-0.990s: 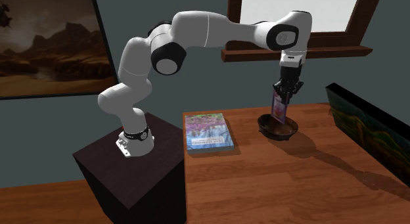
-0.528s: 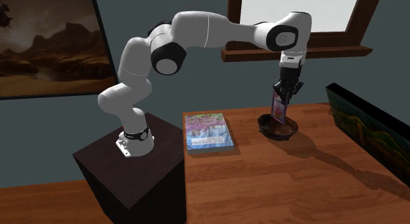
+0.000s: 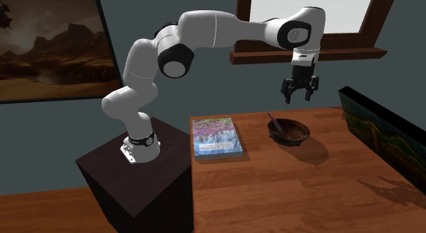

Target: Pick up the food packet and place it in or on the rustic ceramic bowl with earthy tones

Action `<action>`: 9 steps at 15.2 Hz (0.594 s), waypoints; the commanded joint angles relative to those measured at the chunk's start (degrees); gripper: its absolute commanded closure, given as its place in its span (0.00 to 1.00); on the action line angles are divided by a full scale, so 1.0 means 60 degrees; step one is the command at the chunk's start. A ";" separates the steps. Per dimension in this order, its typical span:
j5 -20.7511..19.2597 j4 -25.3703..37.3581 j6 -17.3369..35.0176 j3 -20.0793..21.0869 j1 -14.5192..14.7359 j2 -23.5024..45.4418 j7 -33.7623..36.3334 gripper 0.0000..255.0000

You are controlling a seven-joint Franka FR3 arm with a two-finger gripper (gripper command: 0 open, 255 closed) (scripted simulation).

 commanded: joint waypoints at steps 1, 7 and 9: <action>0.0030 0.0570 -0.0555 0.0021 0.0192 -0.0030 -0.0076 0.00; 0.0018 0.0902 -0.0828 0.0010 0.0316 0.0001 -0.0119 0.00; 0.0018 0.0902 -0.0828 0.0010 0.0316 0.0001 -0.0119 0.00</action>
